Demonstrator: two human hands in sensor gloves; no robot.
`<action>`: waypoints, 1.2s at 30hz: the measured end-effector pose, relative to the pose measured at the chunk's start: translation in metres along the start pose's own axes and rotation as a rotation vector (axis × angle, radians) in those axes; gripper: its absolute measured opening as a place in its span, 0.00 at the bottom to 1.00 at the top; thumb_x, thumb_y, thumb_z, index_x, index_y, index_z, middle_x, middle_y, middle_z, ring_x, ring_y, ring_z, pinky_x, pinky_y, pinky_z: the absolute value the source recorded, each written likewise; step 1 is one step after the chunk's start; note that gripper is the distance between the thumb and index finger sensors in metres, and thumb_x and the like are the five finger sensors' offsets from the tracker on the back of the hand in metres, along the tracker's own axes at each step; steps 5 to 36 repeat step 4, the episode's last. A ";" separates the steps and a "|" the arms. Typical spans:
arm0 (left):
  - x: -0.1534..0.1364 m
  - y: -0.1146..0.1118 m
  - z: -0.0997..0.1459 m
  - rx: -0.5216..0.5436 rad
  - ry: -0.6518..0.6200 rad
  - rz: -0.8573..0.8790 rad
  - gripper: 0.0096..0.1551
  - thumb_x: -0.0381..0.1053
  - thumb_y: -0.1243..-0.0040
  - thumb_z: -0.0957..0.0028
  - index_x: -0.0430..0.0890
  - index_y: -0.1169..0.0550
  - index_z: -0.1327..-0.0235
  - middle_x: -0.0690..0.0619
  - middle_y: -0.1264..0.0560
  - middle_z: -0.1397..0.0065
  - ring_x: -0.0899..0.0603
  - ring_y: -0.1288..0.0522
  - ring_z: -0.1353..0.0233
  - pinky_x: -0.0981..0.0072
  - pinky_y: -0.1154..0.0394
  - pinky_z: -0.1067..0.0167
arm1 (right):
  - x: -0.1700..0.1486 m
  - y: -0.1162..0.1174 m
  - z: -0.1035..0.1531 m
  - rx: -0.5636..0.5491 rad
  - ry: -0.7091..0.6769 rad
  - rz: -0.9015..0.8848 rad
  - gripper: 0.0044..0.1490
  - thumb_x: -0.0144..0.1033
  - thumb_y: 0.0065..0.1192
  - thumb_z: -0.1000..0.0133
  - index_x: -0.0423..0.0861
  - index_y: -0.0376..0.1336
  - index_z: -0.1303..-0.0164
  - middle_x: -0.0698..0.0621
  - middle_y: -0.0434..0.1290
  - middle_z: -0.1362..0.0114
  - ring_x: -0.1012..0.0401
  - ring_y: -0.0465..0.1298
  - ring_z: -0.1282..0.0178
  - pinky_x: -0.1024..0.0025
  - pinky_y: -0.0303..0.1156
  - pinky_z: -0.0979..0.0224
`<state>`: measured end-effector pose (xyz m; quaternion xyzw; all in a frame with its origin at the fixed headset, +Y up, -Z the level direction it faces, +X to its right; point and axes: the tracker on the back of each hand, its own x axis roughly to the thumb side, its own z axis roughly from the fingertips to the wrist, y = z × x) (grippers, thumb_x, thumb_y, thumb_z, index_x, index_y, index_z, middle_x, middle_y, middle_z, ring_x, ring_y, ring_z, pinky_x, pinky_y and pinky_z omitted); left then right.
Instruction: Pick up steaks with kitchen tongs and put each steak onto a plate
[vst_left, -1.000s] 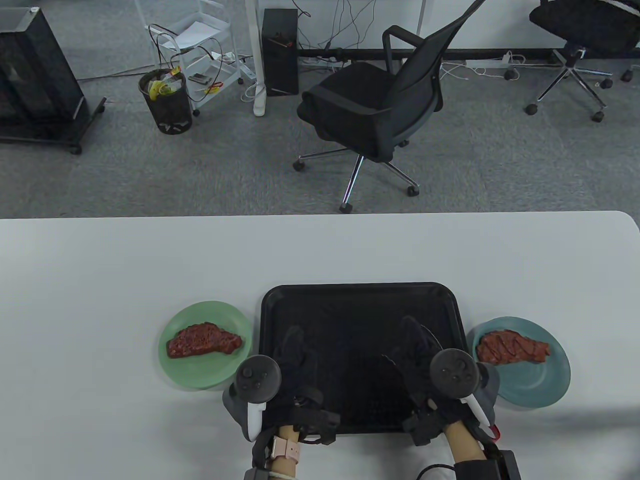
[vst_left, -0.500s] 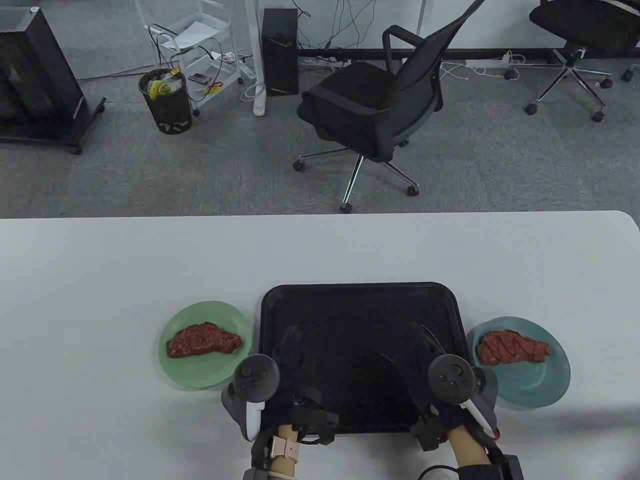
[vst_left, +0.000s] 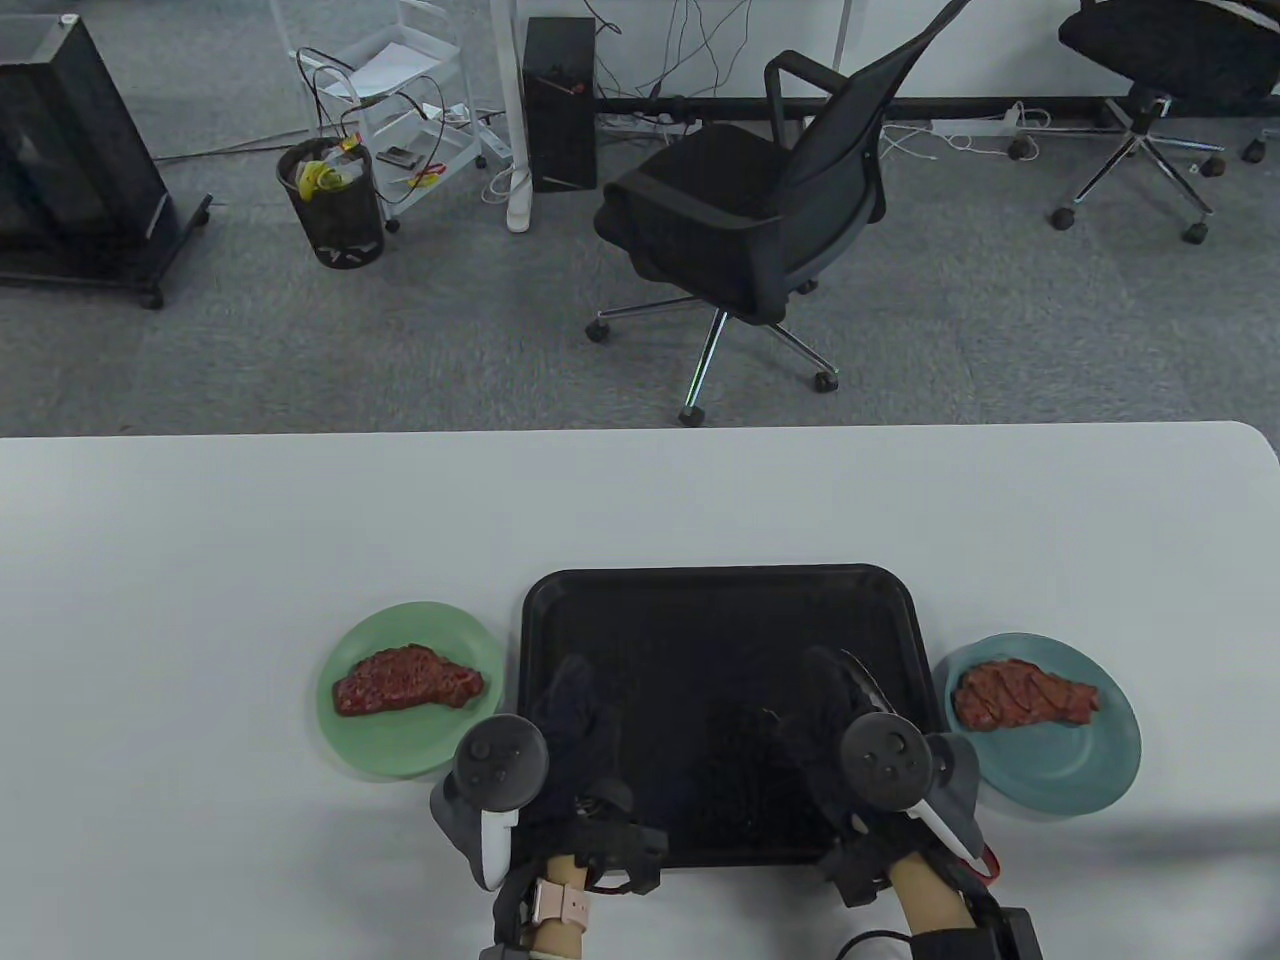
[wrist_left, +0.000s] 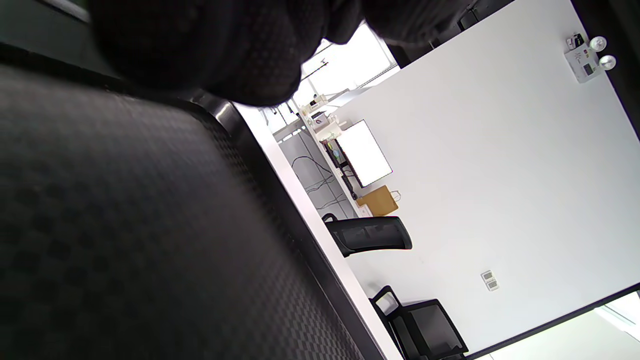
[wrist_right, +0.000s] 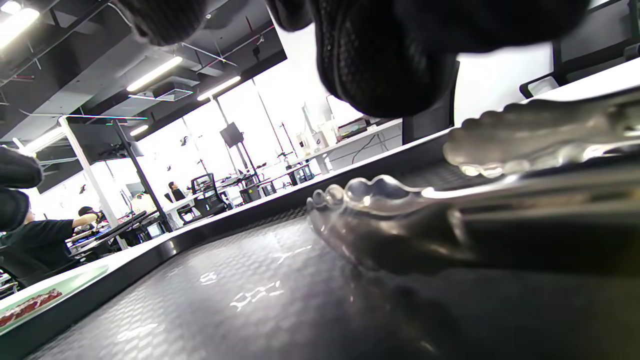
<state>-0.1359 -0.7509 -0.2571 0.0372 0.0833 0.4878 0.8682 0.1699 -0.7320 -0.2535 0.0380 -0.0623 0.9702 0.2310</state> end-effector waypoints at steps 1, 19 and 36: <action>-0.001 0.000 0.000 0.000 0.001 -0.002 0.38 0.50 0.44 0.50 0.43 0.38 0.25 0.38 0.32 0.33 0.38 0.20 0.55 0.64 0.18 0.65 | 0.001 0.000 0.000 0.000 -0.002 0.000 0.47 0.50 0.54 0.47 0.41 0.46 0.22 0.36 0.69 0.33 0.47 0.76 0.53 0.62 0.76 0.62; -0.001 0.000 0.000 -0.002 0.003 -0.007 0.38 0.50 0.44 0.50 0.43 0.38 0.25 0.38 0.32 0.33 0.38 0.20 0.55 0.64 0.18 0.65 | 0.002 0.000 0.001 0.006 -0.008 0.007 0.47 0.50 0.54 0.47 0.41 0.46 0.22 0.36 0.69 0.33 0.47 0.76 0.53 0.62 0.76 0.62; -0.001 0.000 0.000 -0.002 0.003 -0.007 0.38 0.50 0.44 0.50 0.43 0.38 0.25 0.38 0.32 0.33 0.38 0.20 0.55 0.64 0.18 0.65 | 0.002 0.000 0.001 0.006 -0.008 0.007 0.47 0.50 0.54 0.47 0.41 0.46 0.22 0.36 0.69 0.33 0.47 0.76 0.53 0.62 0.76 0.62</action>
